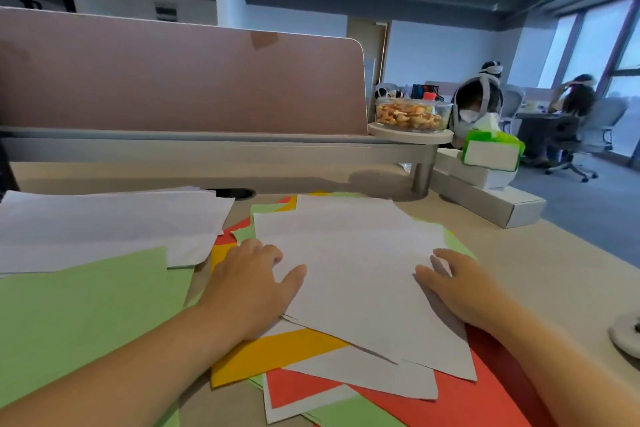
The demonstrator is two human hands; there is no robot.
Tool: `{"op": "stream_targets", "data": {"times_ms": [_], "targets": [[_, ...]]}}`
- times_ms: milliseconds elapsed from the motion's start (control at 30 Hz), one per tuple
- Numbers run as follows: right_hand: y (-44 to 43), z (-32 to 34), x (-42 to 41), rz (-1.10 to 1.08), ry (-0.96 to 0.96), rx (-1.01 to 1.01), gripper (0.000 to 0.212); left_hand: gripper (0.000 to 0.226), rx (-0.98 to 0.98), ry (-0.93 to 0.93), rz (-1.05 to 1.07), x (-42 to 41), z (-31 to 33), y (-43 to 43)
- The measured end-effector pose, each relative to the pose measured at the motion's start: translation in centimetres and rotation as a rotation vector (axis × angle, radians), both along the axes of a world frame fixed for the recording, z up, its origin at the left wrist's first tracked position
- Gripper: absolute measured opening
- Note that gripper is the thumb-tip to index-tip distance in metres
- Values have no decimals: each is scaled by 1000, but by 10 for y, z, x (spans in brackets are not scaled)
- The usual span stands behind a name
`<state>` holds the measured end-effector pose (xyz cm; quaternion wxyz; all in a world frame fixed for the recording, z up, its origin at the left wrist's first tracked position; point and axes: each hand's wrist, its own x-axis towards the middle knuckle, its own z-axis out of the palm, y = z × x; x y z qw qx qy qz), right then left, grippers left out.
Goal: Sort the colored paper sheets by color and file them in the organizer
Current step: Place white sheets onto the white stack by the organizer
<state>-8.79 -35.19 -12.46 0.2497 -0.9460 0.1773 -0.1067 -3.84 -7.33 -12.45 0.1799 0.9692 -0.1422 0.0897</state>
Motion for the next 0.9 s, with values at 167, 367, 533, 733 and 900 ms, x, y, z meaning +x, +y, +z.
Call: {"op": "stream_targets", "data": {"times_ms": [167, 367, 533, 733, 900], "targets": [[-9, 10, -2, -331, -329, 611, 25, 56, -220, 115, -23, 4, 1, 3], [-9, 39, -17, -331, -158, 1433, 21, 62, 39, 84, -38, -5, 6, 1], [0, 35, -19, -137, 53, 1204, 18, 47, -63, -78, -16, -11, 12, 0], [13, 27, -17, -148, -11, 940, 13, 59, 20, 90, -196, -8, 2, -3], [12, 29, -20, -167, 0, 879, 11, 30, -262, -39, -202, -13, 14, -4]]}}
